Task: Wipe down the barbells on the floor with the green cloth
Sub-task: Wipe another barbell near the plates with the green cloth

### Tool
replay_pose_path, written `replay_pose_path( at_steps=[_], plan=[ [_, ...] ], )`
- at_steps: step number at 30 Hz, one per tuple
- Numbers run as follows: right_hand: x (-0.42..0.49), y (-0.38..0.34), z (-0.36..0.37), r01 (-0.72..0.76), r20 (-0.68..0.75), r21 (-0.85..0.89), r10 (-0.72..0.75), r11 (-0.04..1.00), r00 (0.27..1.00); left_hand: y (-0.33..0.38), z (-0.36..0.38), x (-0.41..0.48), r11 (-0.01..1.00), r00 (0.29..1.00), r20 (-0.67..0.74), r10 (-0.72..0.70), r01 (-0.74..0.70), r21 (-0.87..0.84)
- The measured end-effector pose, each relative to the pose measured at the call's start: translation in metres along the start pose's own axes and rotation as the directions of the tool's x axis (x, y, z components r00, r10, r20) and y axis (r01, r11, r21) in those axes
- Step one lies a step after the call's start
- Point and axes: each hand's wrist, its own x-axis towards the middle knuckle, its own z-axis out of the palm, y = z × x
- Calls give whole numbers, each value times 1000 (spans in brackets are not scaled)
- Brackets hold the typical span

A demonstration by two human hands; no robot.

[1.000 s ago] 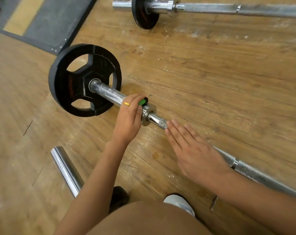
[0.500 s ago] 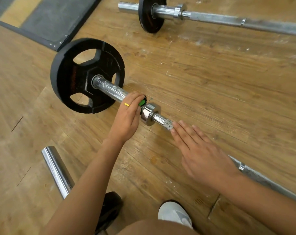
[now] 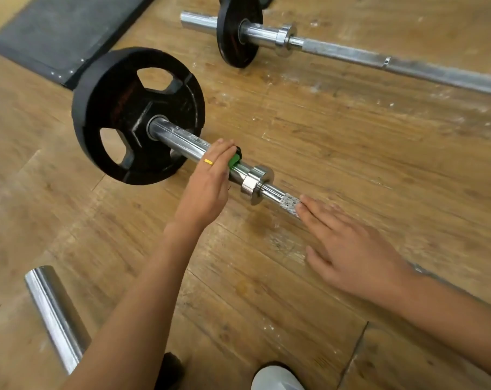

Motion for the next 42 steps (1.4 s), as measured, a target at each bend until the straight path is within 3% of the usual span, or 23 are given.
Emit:
replay_pose_path(
  at_steps=[3, 6, 9, 13, 18, 26, 31, 36, 42],
  plan=[
    [23, 0, -14, -54, -78, 263, 77, 963, 994, 11, 12, 4, 998, 999, 11, 40, -39, -40],
    [63, -4, -22, -21, -229, 356, 109, 934, 967, 5, 13, 9, 988, 986, 78, 145, -141, -62],
    [102, -23, -19, -67, -176, 418, 153, 906, 972, -6, 11, 19, 995, 995, 40, 91, -89, -38],
    [124, -48, -2, -109, -241, 327, 194, 939, 951, -1, 22, 23, 991, 989, -108, -104, 94, -96],
    [132, -41, 8, -165, -319, 122, 196, 979, 927, -5, 25, 24, 997, 999, -45, -1, -3, -81],
    [140, -29, 5, -209, -371, 85, 226, 974, 901, -2, 26, 54, 999, 998, -53, -36, 36, 0],
    [144, -20, 0, -208, -360, 84, 224, 975, 906, -2, 22, 60, 998, 998, 19, 61, -62, 31],
    [145, -14, -7, -216, -323, 103, 238, 971, 916, 1, 23, 80, 998, 1000, -11, -28, 28, 56],
    [150, 0, -20, -182, -227, 30, 184, 983, 956, 4, 20, 84, 999, 999, 16, 28, -28, 42]
  ],
)
